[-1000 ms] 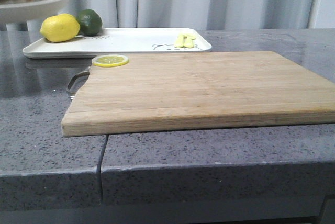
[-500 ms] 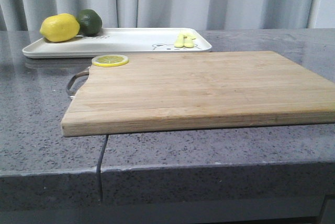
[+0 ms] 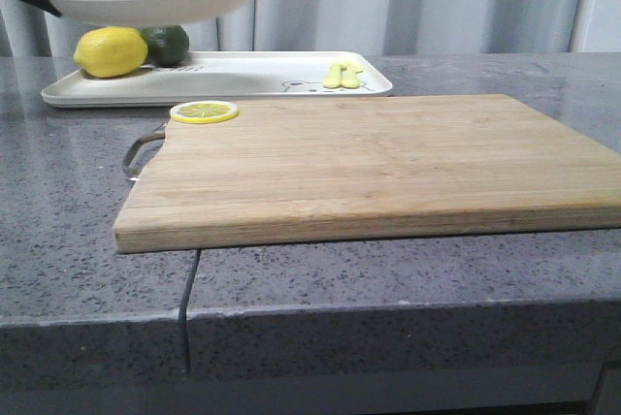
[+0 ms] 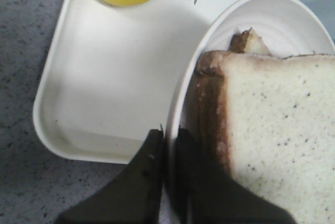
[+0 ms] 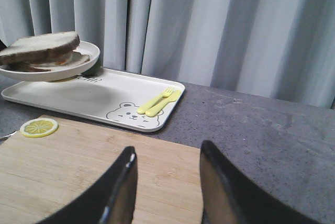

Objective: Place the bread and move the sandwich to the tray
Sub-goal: 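Lift the plate with the left gripper and carry it over the tray, then lower the plate onto the white tray with the left gripper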

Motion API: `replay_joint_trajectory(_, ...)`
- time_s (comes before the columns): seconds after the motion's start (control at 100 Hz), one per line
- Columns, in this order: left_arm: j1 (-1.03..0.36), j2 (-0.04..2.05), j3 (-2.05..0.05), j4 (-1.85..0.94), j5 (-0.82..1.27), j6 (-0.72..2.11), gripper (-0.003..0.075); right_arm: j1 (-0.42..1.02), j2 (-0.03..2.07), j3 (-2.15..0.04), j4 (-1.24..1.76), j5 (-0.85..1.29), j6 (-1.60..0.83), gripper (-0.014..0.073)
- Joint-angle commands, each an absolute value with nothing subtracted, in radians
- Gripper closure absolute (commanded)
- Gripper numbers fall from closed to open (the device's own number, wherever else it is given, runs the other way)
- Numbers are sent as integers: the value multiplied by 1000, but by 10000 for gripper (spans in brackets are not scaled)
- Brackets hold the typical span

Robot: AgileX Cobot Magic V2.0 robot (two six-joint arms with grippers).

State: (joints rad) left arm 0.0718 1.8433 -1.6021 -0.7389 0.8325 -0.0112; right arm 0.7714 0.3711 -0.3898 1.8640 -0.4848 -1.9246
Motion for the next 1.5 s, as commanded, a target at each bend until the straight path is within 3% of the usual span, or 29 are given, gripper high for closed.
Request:
replay_joint_trajectory(0.0,48,1833,-1691,-812,813,-10,734,768,372,-419,1830,-452,-1923,285)
replay_joint_trajectory(0.35,27,1963,-1829,-818,833,12,734,768,372,-419,1830,-465,-1923,285)
replay_joint_trajectory(1.49,-5,2129,-1922,-956,801,72,740,768,372,-419,1830,-524,-1923,285)
